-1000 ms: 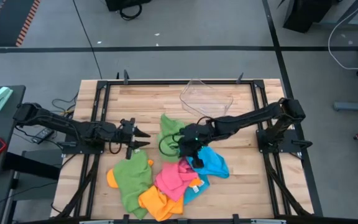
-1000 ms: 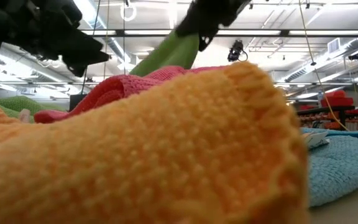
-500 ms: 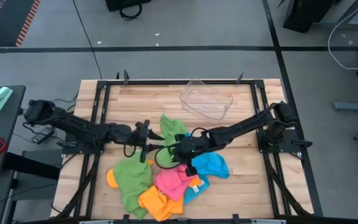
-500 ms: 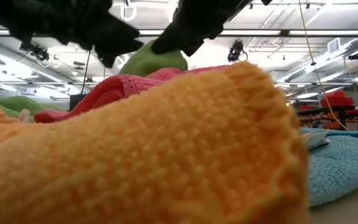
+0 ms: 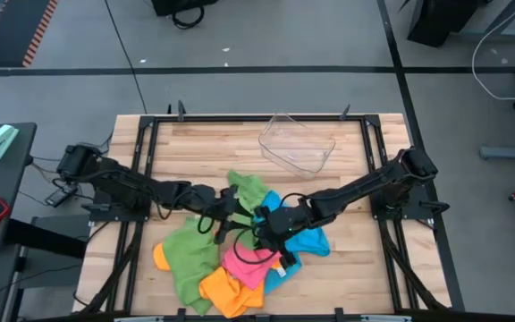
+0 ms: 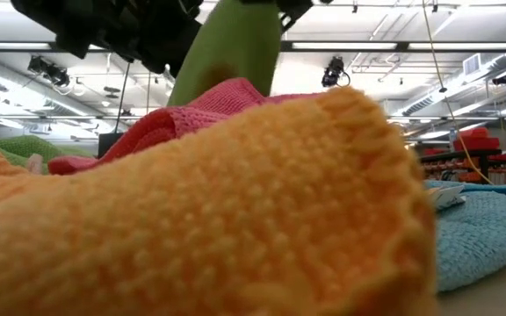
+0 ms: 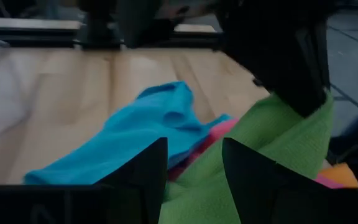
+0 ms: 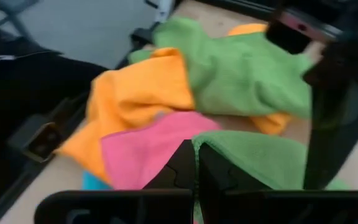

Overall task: Fold microfiber towels
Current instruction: Fold the top green towel

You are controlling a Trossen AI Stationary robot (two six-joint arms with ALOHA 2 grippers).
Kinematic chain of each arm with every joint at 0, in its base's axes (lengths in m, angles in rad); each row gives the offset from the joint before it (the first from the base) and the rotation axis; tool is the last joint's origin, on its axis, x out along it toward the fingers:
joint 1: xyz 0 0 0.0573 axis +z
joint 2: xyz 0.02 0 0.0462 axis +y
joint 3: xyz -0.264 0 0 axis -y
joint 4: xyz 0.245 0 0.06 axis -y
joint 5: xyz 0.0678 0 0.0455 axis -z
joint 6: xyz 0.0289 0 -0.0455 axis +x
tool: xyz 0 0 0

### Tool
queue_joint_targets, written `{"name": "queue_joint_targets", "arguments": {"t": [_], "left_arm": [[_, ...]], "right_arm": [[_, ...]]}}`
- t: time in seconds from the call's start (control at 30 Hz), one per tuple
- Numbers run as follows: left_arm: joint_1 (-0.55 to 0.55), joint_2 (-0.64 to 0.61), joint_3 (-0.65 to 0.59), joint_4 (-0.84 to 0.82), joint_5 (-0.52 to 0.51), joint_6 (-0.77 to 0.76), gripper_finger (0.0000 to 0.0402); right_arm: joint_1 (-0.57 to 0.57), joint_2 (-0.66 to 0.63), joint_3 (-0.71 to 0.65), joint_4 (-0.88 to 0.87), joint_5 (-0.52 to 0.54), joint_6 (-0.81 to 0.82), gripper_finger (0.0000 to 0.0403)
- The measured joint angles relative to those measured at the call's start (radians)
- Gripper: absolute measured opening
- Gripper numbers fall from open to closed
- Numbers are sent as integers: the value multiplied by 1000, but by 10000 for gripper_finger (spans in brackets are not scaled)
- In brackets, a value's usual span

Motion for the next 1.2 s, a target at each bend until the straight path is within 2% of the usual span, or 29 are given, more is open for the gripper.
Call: {"name": "queue_joint_targets", "arguments": {"t": [0.27, 0.43, 0.57, 0.77, 0.93, 1.07, 1.2], "left_arm": [[-8, 82, 23, -19, 80, -3, 162], [-31, 82, 23, -75, 82, -69, 162], [-68, 77, 22, -114, 137, -115, 162], [-97, 77, 47, -117, 159, -134, 162], [-72, 77, 98, -137, 83, -85, 162], [-34, 76, 122, -193, -30, -60, 163], [30, 76, 133, -293, -59, -52, 163]], "right_arm": [[25, 4, -74, 10, -3, 67, 8], [50, 4, -110, 9, -99, 112, 8], [66, 5, -127, 12, -194, 141, 8], [85, 5, -135, 15, -230, 150, 8], [87, 5, -135, 11, -285, 189, 8], [87, 5, -135, 8, -279, 211, 8], [92, 5, -135, 4, -259, 217, 8]]}}
